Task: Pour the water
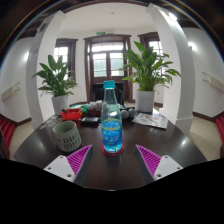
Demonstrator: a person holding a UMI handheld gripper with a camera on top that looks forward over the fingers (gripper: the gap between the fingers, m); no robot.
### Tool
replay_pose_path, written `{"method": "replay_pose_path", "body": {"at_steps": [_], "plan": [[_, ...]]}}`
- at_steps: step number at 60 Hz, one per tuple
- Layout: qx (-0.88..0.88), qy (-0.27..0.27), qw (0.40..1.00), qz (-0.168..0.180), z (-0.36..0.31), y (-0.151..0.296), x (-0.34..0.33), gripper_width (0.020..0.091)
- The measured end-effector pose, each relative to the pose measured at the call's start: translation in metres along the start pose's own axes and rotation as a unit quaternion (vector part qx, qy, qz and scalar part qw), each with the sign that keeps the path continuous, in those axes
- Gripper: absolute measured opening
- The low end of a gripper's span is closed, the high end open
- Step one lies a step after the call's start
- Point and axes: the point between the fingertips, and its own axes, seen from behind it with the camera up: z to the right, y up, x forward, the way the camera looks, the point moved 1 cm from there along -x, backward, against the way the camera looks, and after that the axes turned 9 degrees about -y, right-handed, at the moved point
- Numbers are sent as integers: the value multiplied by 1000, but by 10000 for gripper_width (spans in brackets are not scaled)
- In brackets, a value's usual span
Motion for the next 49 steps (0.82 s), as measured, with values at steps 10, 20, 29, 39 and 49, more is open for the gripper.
{"method": "replay_pose_path", "body": {"at_steps": [10,20,29,39,49], "plan": [[-26,-10,1000,-4,-16,4,-39,859],[-44,9,999,22,-38,32,-65,858],[-47,15,998,40,-47,59,-81,860],[-34,24,997,60,-58,79,-93,859],[-28,32,997,65,-69,82,-100,857]]}}
